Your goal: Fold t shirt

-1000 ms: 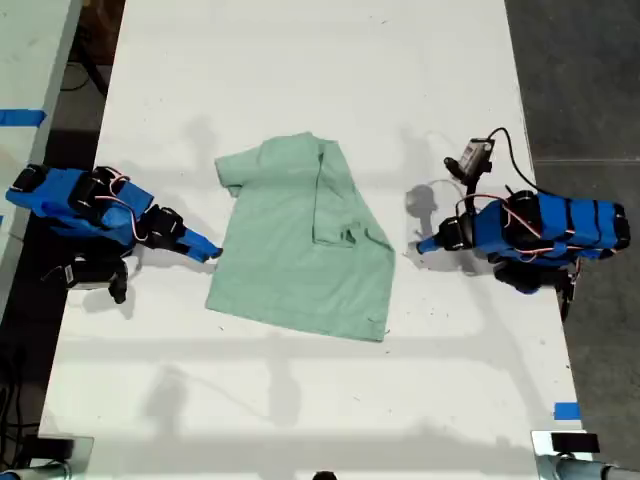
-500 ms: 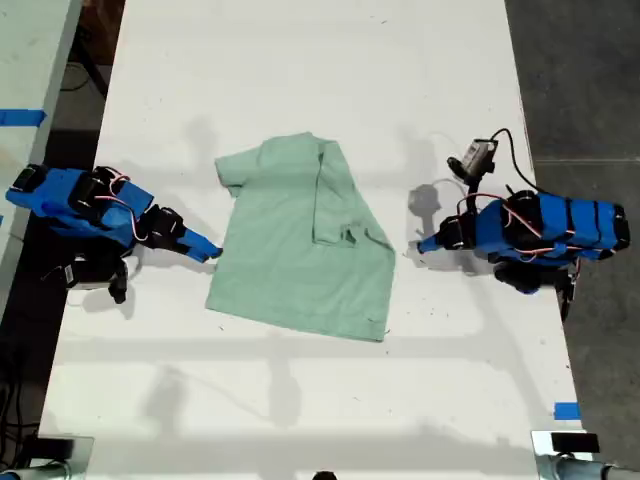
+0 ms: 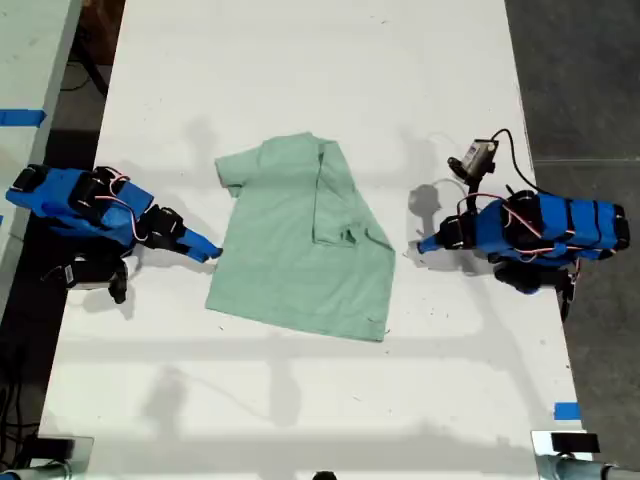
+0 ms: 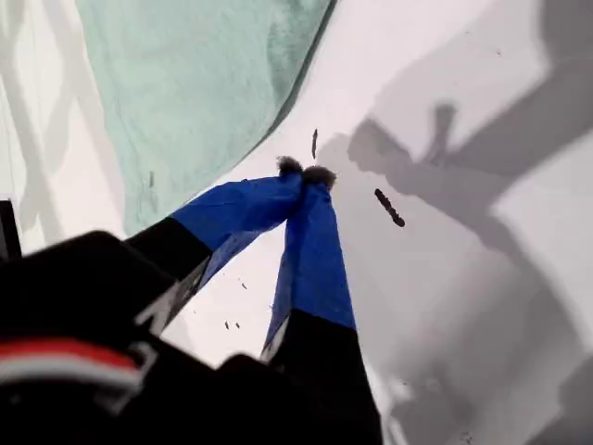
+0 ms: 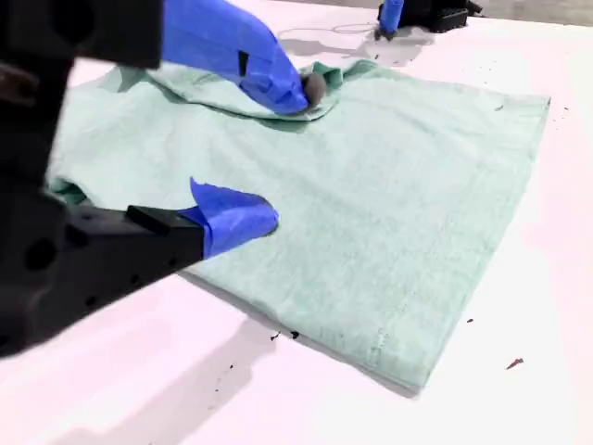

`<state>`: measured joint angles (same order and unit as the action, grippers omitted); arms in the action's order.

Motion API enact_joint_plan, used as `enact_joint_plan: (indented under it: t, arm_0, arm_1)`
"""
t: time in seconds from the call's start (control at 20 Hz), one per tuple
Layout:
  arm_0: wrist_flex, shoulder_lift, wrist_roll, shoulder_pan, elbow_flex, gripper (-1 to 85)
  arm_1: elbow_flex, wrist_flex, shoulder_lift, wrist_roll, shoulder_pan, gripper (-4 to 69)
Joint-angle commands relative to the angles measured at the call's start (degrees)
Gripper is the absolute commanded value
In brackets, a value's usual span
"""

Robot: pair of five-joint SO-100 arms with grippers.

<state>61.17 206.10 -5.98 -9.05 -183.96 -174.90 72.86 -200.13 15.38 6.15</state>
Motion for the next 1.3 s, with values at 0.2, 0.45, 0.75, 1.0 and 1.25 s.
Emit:
enact_joint_plan:
  t: [0.2,0.45,0.75,1.0,1.25]
  arm_0:
    - [0.0,0.4,0.4,-0.4,0.1,17.8]
    - [0.0,0.4,0.4,-0.4,0.1,17.8]
    - [0.0,0.4,0.4,-0.5,0.1,17.8]
    - [0.0,0.4,0.4,-0.5,0.1,17.8]
    - [0.0,0.4,0.4,-0.5,0.1,17.8]
  arm_1:
    - [-3.0,0.5,-1.0,-1.6,0.7,-0.2]
    - [-3.0,0.6,-1.0,-1.8,0.9,-0.2]
    - [-3.0,0.8,-1.0,-1.9,0.5,-0.2]
    - [-3.0,0.6,-1.0,-1.1,0.5,-0.2]
    - [-3.1,0.5,-1.0,-0.6,-0.1,-0.2]
